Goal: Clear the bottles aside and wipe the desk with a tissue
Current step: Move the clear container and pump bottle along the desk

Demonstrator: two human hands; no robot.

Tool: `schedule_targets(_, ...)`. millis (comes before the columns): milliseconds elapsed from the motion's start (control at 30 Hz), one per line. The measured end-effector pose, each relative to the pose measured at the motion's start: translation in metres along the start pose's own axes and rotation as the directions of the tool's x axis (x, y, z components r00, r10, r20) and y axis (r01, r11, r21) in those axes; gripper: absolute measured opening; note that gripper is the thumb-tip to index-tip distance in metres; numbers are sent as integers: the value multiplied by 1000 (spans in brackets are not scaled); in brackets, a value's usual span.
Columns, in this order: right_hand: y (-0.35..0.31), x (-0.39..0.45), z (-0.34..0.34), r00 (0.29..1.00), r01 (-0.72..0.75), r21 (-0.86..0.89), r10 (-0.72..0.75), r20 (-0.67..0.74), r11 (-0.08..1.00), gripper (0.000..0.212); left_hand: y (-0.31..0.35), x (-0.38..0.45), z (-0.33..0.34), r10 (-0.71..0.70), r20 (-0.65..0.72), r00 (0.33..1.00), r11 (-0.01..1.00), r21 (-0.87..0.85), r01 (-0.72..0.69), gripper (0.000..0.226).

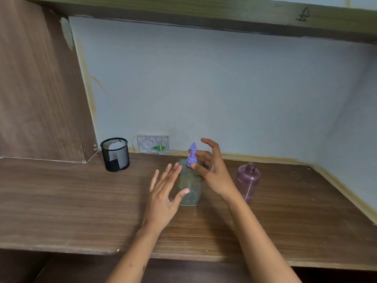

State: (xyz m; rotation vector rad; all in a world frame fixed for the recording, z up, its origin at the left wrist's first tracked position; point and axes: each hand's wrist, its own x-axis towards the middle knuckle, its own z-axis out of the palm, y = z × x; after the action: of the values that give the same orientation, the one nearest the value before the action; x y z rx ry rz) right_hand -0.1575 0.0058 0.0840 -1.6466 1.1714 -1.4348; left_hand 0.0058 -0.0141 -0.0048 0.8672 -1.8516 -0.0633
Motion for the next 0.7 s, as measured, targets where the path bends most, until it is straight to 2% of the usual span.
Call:
schedule_targets(100, -3, -1, 6, 997, 14, -97, -22, -79, 995, 68, -1, 0, 0, 14, 7, 1000, 999, 39, -14, 65)
schedule_targets(200, -4, -1, 11, 975, 17, -212, -64, -212, 977, 62, -1, 0, 1, 10, 16, 1000, 998, 56, -11, 66)
schedule_targets(267, -5, -1, 14, 966, 2, -251, -66, -249, 968, 62, -1, 0, 1, 7, 11, 1000, 999, 53, -8, 65)
schedule_targets(467, -4, 1, 17, 967, -4, -305, -74, -244, 952, 60, -1, 0, 1, 8, 12, 1000, 999, 42, -8, 65)
schedule_targets(700, -1, 1, 10, 988, 1, -191, -30, -150, 982, 57, -1, -1, 0, 3, 15, 1000, 1000, 31, -3, 63)
